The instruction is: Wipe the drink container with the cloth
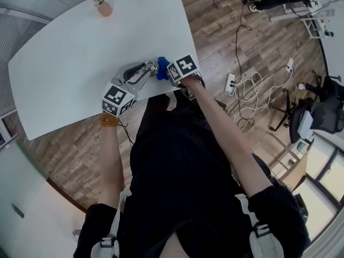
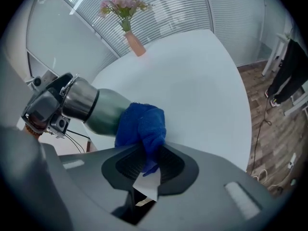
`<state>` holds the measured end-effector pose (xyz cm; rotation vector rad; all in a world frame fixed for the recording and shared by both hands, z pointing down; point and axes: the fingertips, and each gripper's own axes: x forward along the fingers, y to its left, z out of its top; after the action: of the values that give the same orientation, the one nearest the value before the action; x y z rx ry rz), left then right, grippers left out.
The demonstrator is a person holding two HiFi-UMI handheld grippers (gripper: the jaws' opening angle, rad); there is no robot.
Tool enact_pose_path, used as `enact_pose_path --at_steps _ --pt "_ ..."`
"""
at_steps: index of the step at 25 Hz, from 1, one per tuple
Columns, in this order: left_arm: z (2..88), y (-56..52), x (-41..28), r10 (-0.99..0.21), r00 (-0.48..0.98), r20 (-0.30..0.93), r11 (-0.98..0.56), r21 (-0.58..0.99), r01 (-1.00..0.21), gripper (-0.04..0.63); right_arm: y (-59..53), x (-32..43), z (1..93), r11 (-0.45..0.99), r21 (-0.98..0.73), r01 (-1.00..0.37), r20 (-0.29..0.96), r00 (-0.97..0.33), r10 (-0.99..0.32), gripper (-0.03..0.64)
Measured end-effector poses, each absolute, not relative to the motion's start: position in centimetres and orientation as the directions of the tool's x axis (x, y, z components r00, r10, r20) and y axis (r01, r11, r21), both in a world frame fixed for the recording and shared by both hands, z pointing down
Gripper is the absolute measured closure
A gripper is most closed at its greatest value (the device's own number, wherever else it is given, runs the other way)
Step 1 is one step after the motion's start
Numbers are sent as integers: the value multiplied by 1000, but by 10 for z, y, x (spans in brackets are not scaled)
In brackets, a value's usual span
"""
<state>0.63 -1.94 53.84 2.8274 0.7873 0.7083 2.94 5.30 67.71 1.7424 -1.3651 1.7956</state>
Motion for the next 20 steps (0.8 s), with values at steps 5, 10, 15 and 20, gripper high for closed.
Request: enact_pose_path --at_steps 5,10,15,20 --pt "532 -15 7 506 792 341 -858 292 423 349 57 33 678 -462 -443 -768 878 -268 -397 529" --pt "523 -23 -17 379 862 337 -911 297 284 322 70 55 641 -307 -509 -804 815 -335 -473 529" --pt "527 -29 -33 232 884 405 -961 233 146 323 48 98 588 -16 -545 -838 731 -466 -498 529" --pt "530 -25 -31 156 886 436 -970 236 54 322 36 106 559 218 -595 -773 679 -629 -379 529"
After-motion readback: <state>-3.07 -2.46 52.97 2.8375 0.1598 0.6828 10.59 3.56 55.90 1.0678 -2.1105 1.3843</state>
